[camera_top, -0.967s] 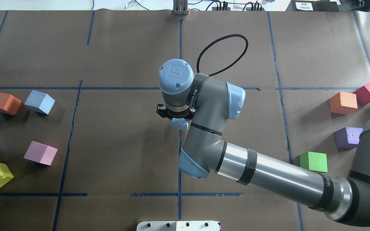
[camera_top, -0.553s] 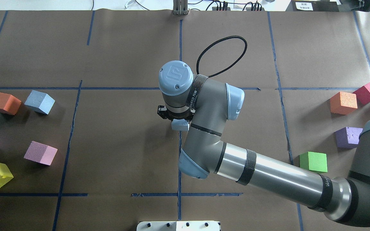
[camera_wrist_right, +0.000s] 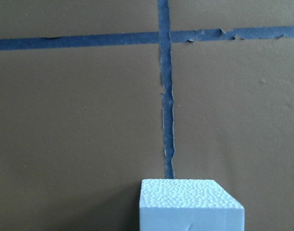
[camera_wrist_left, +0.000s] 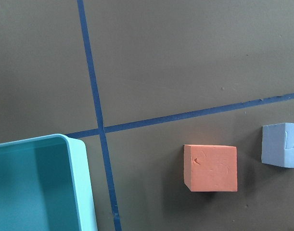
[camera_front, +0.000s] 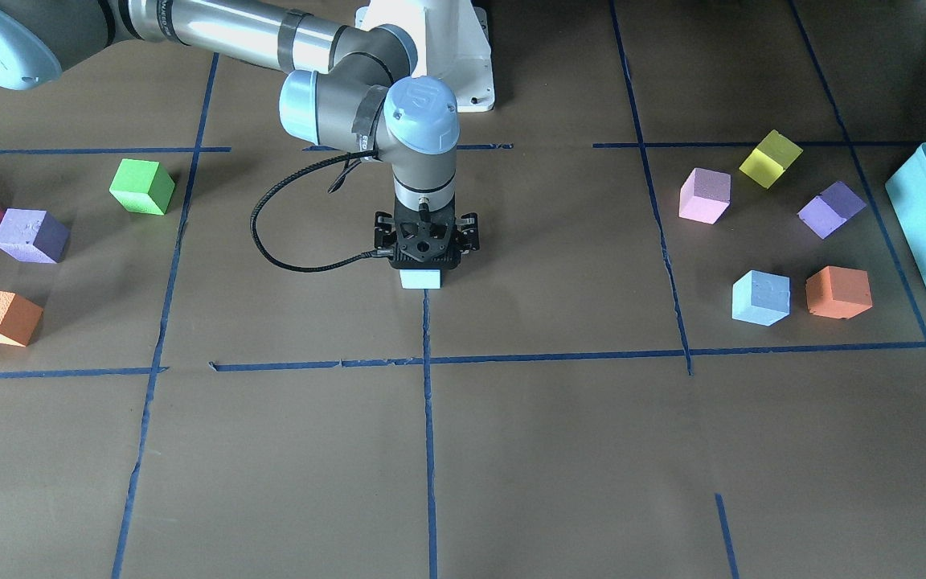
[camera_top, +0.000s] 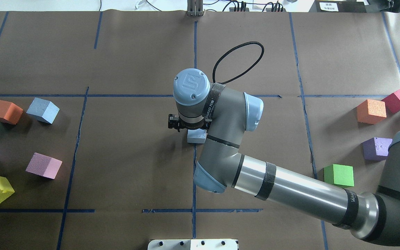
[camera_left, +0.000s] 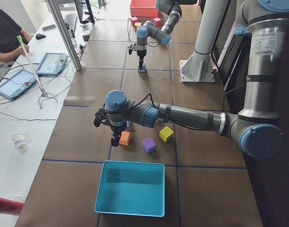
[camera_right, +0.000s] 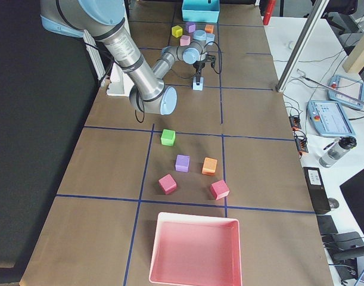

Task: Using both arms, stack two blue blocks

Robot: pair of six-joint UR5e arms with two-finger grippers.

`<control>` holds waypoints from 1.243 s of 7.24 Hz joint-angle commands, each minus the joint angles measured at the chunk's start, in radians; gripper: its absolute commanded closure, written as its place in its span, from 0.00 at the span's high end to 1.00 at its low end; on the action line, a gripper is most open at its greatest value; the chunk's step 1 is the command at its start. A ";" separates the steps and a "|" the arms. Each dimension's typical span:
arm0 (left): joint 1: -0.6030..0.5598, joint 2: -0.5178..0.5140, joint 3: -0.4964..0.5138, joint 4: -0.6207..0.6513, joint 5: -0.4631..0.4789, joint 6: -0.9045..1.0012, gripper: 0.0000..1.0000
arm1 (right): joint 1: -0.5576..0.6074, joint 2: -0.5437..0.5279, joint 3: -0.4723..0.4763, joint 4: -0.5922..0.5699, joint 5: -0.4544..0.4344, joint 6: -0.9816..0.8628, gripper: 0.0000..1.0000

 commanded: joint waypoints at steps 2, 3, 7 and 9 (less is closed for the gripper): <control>0.058 -0.015 -0.027 -0.019 0.000 -0.089 1.00 | 0.042 0.001 0.055 -0.004 0.030 -0.001 0.99; 0.091 -0.035 -0.043 -0.024 0.000 -0.106 1.00 | 0.072 -0.004 0.087 -0.056 0.055 -0.001 1.00; 0.309 -0.174 -0.045 -0.021 0.027 -0.271 1.00 | 0.191 -0.094 0.290 -0.282 0.094 -0.161 1.00; 0.357 -0.188 0.001 -0.066 0.107 -0.323 1.00 | 0.277 -0.186 0.419 -0.338 0.174 -0.246 1.00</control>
